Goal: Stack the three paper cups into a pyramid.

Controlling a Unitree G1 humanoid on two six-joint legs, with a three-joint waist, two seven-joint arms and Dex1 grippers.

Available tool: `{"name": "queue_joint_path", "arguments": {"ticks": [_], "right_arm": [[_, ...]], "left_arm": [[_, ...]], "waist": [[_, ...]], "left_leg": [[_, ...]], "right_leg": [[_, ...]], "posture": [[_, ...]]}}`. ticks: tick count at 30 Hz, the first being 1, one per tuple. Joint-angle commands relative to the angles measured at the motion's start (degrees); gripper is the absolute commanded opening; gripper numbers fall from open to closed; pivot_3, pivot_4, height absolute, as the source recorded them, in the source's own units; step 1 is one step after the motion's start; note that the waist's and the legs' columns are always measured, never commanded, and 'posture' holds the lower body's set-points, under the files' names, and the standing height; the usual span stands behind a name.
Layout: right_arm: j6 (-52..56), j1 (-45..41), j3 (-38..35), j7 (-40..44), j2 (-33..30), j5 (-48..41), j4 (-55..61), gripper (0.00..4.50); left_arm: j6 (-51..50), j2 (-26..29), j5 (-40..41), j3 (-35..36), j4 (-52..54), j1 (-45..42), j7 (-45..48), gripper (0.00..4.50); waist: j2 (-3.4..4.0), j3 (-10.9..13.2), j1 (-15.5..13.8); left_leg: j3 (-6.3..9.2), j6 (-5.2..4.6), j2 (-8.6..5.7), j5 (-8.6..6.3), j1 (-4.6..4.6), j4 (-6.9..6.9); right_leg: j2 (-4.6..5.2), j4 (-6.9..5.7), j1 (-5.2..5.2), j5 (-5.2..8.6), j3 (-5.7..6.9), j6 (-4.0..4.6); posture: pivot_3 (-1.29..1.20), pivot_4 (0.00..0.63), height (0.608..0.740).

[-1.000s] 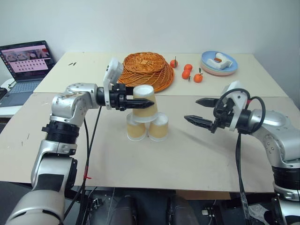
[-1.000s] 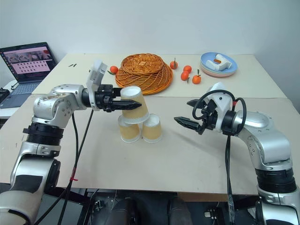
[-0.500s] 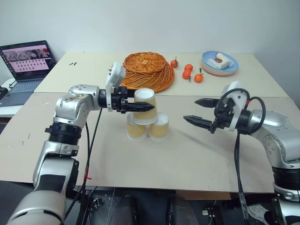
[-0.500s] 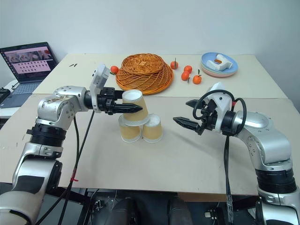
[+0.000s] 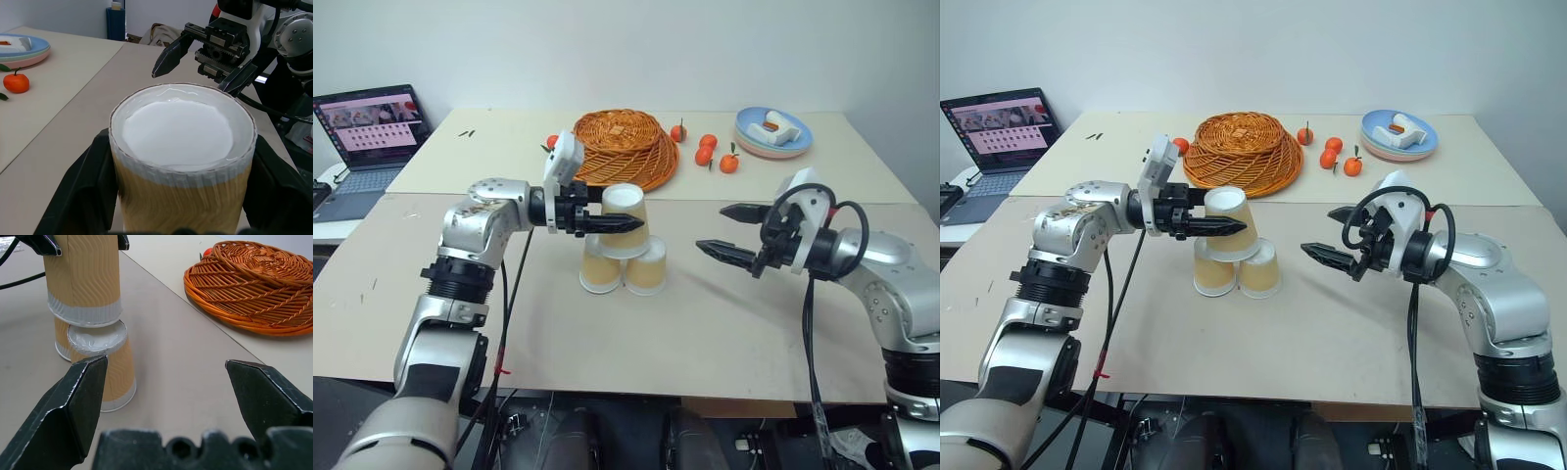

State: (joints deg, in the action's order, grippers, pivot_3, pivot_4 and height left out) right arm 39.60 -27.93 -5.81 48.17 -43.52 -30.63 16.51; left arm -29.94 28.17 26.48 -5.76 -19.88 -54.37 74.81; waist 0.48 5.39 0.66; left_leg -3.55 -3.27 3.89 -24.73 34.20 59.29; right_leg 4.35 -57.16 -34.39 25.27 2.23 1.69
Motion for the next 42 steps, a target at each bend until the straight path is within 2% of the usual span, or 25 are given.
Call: {"name": "queue_joint_path", "arguments": {"ticks": [1,9,18,22,25,27,29,33,36,40,42], "right_arm": [[0.14,-0.28,-2.63,-0.46,-0.85,-1.29,2.24,4.5],[-0.04,-0.17,-2.13,-0.62,-0.37,-1.36,2.17,4.5],[-0.86,-0.77,-1.1,0.16,0.14,-0.94,0.79,4.5],[-1.21,-1.3,-0.71,0.37,0.51,-0.65,0.34,4.5],[-1.55,-1.74,-0.28,-0.11,0.89,0.12,-0.36,4.5],[-2.17,-2.18,-0.2,-2.96,1.4,2.68,-2.5,4.5],[-2.96,-2.36,-0.34,-4.99,1.73,4.76,-4.57,4.5],[-4.76,-3.18,0.75,-9.53,2.06,10.51,-9.95,4.5],[-8.21,-5.12,3.37,-18.44,4.01,19.33,-18.45,4.5],[-11.91,-7.96,2.74,-30.54,9.53,25.66,-27.43,4.5],[-13.53,-8.73,0.61,-34.0,12.19,25.55,-29.93,4.5]], "left_arm": [[0.85,-0.04,-0.65,0.61,0.07,-1.05,0.1,4.45],[-1.67,0.0,1.31,2.98,1.32,-2.4,-0.98,4.45],[-10.99,2.81,8.79,9.76,9.44,-4.81,-4.55,4.45],[-16.2,2.06,14.28,16.55,12.56,-5.55,-12.03,4.45],[-14.45,0.36,14.42,24.37,12.21,-4.44,-25.45,4.45],[-10.77,-0.16,9.95,30.35,11.77,0.84,-38.61,4.45],[-8.34,0.33,5.35,32.23,13.16,6.45,-46.39,4.45],[-6.97,0.27,4.53,36.1,17.57,16.04,-52.47,4.45],[-2.84,0.55,0.72,38.79,17.54,24.13,-57.49,4.45],[4.87,0.31,-4.99,40.29,13.76,30.62,-63.49,4.45],[6.63,-0.67,-4.03,41.66,12.59,31.39,-64.37,4.45]], "waist": [[0.0,0.0,0.02],[0.0,0.0,0.01],[0.0,0.0,0.04],[0.0,0.0,0.03],[0.0,0.0,0.07],[0.0,0.0,0.15],[0.07,-0.05,0.31],[-0.05,0.01,0.1],[-0.22,-0.02,-0.18],[-0.19,-0.1,-0.52],[-0.19,-0.1,-0.62]], "left_leg": [[0.0,0.0,0.0,0.0,0.0,0.0],[0.0,0.0,0.0,0.0,0.0,0.0],[0.0,0.01,0.02,0.01,0.01,0.0],[0.01,0.01,0.02,0.01,-0.02,0.0],[0.01,0.0,0.03,0.01,-0.05,0.0],[0.02,-0.01,0.03,0.0,-0.09,0.0],[0.01,-0.03,-0.02,-0.01,-0.18,0.0],[0.01,-0.02,-0.05,-0.01,-0.14,0.02],[0.01,0.1,-0.03,0.06,0.05,0.08],[-0.01,0.11,-0.06,0.07,0.06,0.11],[-0.02,0.11,-0.06,0.07,0.09,0.13]], "right_leg": [[0.0,0.0,0.0,0.0,0.01,0.0],[0.0,0.0,0.0,0.0,0.0,0.0],[-0.01,0.01,-0.01,0.0,-0.02,0.0],[0.0,-0.02,0.01,0.0,-0.02,-0.01],[0.0,-0.06,0.01,0.0,-0.04,-0.01],[0.0,-0.07,0.04,-0.01,-0.09,-0.01],[0.0,-0.13,0.11,0.0,-0.29,-0.01],[0.0,-0.39,-0.18,0.0,-0.4,-0.01],[0.02,-0.38,-0.3,-0.02,-0.41,-0.03],[0.08,-0.45,-0.31,-0.02,-0.47,-0.04],[0.07,-0.55,-0.36,-0.02,-0.52,-0.03]], "posture": [[0.0,0.15,0.638],[0.0,0.15,0.638],[0.0,0.15,0.638],[0.0,0.15,0.638],[0.0,0.15,0.638],[0.0,0.15,0.638],[0.0,0.15,0.638],[0.0,0.15,0.638],[0.0,0.15,0.638],[0.0,0.15,0.638],[0.0,0.15,0.638]]}}
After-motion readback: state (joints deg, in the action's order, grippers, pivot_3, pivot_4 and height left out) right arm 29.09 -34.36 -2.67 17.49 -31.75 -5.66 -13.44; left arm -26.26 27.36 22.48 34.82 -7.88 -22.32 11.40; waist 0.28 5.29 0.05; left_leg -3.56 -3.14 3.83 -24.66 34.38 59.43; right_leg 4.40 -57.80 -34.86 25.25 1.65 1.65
